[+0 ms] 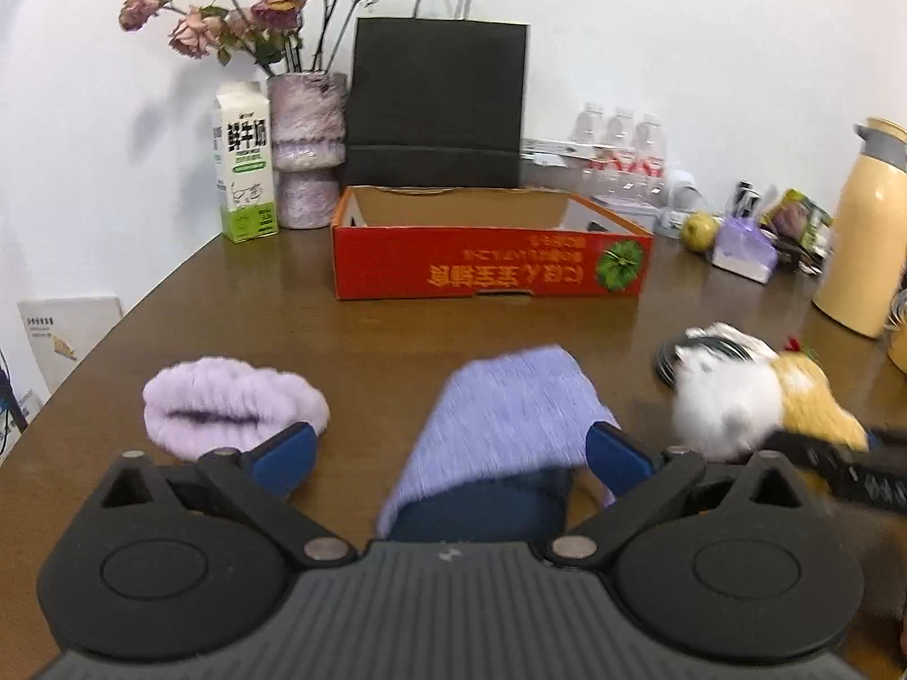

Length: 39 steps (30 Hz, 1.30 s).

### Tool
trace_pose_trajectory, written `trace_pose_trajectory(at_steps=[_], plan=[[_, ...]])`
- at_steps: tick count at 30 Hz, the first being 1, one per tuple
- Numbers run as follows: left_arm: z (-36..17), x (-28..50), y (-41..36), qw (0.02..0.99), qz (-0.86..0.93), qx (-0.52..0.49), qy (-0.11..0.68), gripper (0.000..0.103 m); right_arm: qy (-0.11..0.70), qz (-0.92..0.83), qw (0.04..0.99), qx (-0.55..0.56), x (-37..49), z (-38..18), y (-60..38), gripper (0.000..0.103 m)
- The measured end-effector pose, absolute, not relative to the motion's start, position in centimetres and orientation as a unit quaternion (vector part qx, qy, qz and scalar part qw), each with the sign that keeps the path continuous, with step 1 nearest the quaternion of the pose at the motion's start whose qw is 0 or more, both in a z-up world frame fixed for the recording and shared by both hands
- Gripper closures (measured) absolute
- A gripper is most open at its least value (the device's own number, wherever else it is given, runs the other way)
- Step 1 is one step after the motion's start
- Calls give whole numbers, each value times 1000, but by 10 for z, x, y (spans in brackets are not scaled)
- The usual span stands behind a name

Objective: Organize objects

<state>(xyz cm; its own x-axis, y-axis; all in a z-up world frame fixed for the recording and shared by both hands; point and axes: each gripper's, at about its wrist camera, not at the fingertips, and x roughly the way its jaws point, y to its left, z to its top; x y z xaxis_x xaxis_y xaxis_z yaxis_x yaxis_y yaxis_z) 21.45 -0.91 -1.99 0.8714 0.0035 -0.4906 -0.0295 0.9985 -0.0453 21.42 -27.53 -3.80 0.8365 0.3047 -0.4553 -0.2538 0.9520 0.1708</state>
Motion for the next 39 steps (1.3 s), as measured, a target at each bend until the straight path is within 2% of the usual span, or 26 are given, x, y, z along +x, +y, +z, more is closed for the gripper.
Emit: trace_pose_trajectory(at_steps=[4, 5, 6, 7, 8, 9, 12, 14, 17, 21, 27, 39], plan=[[-24, 247, -4, 955, 17, -63, 289, 0, 244, 147, 957, 59, 214, -38, -278, 55], [-28, 255, -1, 949, 12, -80, 304, 6, 244, 148, 956, 61, 214, -38, -278, 55], [-32, 261, 2, 942, 6, -99, 320, 13, 245, 148, 956, 61, 215, -38, -279, 55], [-36, 264, 5, 936, -4, -122, 331, 29, 245, 149, 956, 61, 215, -38, -278, 55], [-40, 265, 11, 930, -24, -157, 332, 39, 245, 150, 956, 61, 215, -38, -279, 55], [-41, 264, 16, 926, -27, -179, 331, 41, 245, 151, 956, 61, 215, -38, -279, 55], [-37, 257, 22, 930, -16, -196, 312, 61, 246, 153, 955, 62, 215, -38, -278, 55], [-34, 252, 26, 931, -14, -200, 304, 83, 246, 154, 955, 62, 215, -38, -279, 55], [-28, 249, 27, 936, -13, -186, 298, 96, 245, 154, 955, 62, 215, -38, -279, 55], [-15, 238, 12, 956, 9, -117, 269, 97, 244, 152, 956, 61, 215, -38, -279, 55], [3, 203, -23, 982, 43, 23, 183, 97, 242, 149, 957, 57, 214, -37, -278, 55], [15, 193, -29, 985, 45, 24, 166, 97, 207, 160, 964, 46, 211, -8, -262, 55]])
